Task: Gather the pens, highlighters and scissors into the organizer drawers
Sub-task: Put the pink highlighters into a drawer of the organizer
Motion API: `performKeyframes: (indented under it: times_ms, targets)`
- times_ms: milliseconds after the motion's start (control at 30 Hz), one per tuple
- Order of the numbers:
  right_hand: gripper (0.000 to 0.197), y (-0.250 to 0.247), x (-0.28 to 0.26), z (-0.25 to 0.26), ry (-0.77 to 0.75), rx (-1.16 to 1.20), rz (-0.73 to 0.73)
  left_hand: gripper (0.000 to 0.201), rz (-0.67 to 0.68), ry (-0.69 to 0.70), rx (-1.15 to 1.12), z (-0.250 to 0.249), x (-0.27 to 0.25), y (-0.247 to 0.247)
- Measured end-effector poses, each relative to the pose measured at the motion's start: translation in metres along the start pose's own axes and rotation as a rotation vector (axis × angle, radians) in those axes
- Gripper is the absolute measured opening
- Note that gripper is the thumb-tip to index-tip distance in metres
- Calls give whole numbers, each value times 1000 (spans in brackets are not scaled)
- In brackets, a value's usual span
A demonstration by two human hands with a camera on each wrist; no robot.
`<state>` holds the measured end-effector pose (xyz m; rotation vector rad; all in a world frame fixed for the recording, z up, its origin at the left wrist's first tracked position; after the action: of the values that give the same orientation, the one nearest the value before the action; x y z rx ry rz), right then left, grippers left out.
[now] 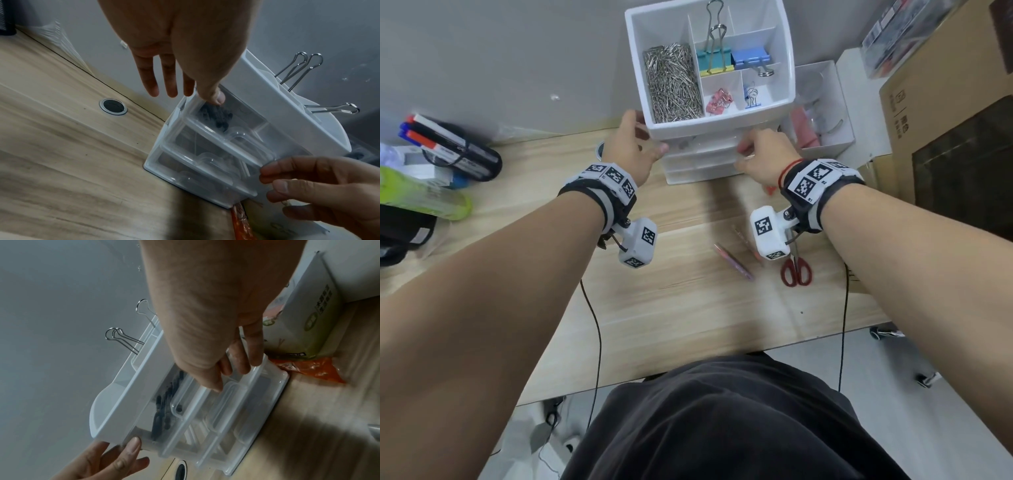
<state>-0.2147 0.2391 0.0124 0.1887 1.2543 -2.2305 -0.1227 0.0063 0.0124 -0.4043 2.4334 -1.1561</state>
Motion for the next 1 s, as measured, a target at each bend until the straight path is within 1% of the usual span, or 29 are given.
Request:
performKeyframes:
  times_ms: [67, 167, 267, 300, 333, 367, 400, 433, 467, 533, 567, 600, 633, 700, 767, 833, 1000]
  targets:
    - [26, 8, -3, -9, 50, -13, 47, 65, 56, -87, 42, 3, -7, 8]
    - [26, 29, -13, -33, 180, -134, 175, 60, 222, -219, 155, 15, -24, 33]
    - [39, 54, -31, -66, 337, -136, 259, 54, 404, -235, 274, 29, -42, 67]
    - [49, 62, -37, -75, 399, -113, 265, 52, 458, -232, 294, 32, -48, 77]
    - [65, 72, -43, -84, 456, -90, 267, 50, 506, -232, 310, 36, -54, 88]
    - [86, 81, -49, -89, 487, -83, 267, 49, 545, -236, 319, 38, -60, 98]
    - [108, 90, -52, -92, 486, -85, 269, 48, 577, -245, 317, 40, -64, 105]
    - [122, 97, -53, -92, 474, -91, 276, 48, 605, -259, 300, 41, -69, 112]
    - [129, 104, -53, -93, 446, -105, 277, 47, 623, -279, 275, 43, -72, 120]
    - [134, 118, -53, -90, 374, -186, 280, 45, 646, -293, 215, 44, -78, 130]
    - [133, 123, -55, -86, 361, -212, 291, 42, 650, -301, 179, 44, -81, 134]
    - [128, 129, -57, -84, 338, -223, 292, 39, 648, -313, 139, 44, -82, 137]
    - [118, 133, -58, -82, 313, -237, 288, 33, 644, -318, 107, 44, -84, 139]
    - [88, 140, -60, -78, 265, -262, 286, 20, 634, -322, 74, 46, -85, 141]
    - [66, 143, -56, -76, 227, -288, 281, 18, 627, -320, 59, 47, -86, 141]
    - [56, 144, -53, -76, 198, -329, 285, 20, 612, -318, 37, 48, -87, 140]
    - [36, 138, -49, -76, 202, -405, 354, 10, 574, -362, -96, 50, -82, 136]
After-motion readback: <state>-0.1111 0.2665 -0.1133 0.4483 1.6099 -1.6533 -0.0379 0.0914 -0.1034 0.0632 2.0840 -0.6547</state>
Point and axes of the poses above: each hand's wrist, its own x-axis towards the middle knuckle, its own y-axis out of the palm, z = x × y, the point moved 2 cm from there along x, towards the middle knuckle, and after that the axes turned 7 degrees about x, right-handed, at the moved point
